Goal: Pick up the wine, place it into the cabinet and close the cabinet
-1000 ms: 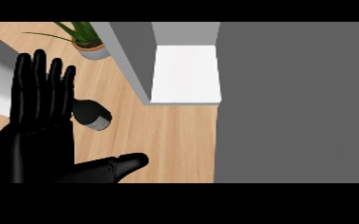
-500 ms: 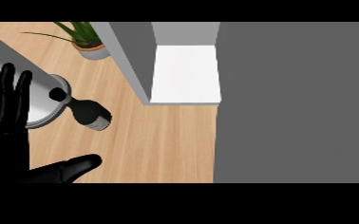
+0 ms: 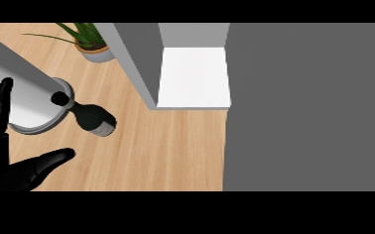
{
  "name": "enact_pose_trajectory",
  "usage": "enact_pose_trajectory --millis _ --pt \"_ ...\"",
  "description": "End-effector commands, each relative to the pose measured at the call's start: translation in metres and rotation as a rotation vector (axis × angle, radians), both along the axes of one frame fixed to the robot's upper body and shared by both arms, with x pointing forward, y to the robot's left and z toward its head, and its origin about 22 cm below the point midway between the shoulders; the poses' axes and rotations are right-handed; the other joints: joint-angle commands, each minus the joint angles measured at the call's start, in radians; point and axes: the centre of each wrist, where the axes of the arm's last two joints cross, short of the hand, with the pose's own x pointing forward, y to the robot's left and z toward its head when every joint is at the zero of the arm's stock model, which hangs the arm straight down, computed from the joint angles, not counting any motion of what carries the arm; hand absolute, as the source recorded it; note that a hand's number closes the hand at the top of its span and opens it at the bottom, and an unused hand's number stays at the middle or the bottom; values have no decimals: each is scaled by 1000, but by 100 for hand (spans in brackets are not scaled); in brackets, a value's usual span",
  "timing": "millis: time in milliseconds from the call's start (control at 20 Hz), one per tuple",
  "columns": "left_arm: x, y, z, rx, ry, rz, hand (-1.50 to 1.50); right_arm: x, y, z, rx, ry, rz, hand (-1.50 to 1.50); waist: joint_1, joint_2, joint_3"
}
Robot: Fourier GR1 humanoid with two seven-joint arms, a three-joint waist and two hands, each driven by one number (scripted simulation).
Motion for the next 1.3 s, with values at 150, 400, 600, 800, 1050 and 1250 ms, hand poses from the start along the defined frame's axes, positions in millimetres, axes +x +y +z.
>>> enact_pose_trajectory --millis 150,400,600,800,1050,1250 --pt "19 30 -30 -60 54 4 -150 -40 4 15 22 -47 42 -150 -7 0 -1" --pt "20 30 -53 -45 112 -18 -150 -34 6 5 34 -43 39 -150 -2 1 0" --pt "17 40 -75 -58 132 -10 -150 -45 9 23 33 -35 66 -150 -2 -1 -1" --pt "35 50 -91 -62 143 -15 -150 -26 6 27 11 -52 50 -150 -1 1 0" --pt "29 59 -130 -31 124 37 -150 -35 6 16 26 -40 38 -150 -6 1 0" --pt "21 73 -128 -34 138 45 -150 -35 -6 24 -7 -41 48 -150 -2 0 0"
